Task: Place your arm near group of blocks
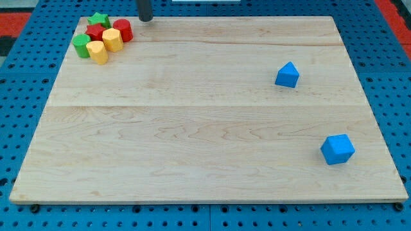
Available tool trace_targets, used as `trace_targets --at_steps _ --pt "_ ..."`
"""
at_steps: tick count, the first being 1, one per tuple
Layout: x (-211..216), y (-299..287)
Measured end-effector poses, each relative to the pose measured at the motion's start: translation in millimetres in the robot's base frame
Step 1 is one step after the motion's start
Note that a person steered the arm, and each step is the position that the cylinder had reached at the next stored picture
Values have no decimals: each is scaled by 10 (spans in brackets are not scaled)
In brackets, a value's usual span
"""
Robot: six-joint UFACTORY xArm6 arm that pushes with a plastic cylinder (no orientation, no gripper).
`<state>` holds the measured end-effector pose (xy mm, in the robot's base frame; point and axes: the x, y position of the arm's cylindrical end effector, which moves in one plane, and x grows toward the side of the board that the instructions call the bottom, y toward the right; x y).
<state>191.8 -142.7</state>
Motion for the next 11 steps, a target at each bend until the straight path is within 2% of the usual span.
trace_targets --at_steps 1,2,3,4,5,6,7,8,9,11 --pt "1 400" --pt "236 1564" --pt "1358 1352" --pt "2100 280" --pt "2111 -1291" --pt "2038 -1622" --pt "1712 -1619" --pt "1099 -1564" --pt "711 -1564" --pt "172 -1368"
